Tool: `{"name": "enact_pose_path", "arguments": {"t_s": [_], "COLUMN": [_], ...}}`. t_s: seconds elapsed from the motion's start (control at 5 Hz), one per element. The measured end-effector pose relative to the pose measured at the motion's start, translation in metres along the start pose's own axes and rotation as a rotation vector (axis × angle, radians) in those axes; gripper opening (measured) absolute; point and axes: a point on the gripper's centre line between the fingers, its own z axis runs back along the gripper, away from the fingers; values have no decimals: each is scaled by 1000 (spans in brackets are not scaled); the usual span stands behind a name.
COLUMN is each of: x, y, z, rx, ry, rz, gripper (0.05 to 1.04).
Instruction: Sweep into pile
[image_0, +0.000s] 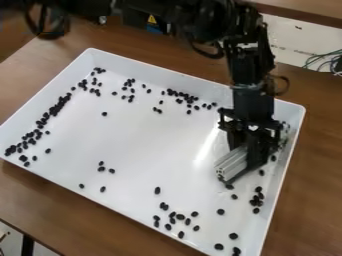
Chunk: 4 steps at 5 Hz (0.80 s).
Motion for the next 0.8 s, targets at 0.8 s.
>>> {"name": "enact_pose_path", "arguments": {"t_s": [0.8], "x": [-35], "y": [114], "z": [35], "rx": [8], "ry": [-194], "rz": [255], "gripper": [362]}}
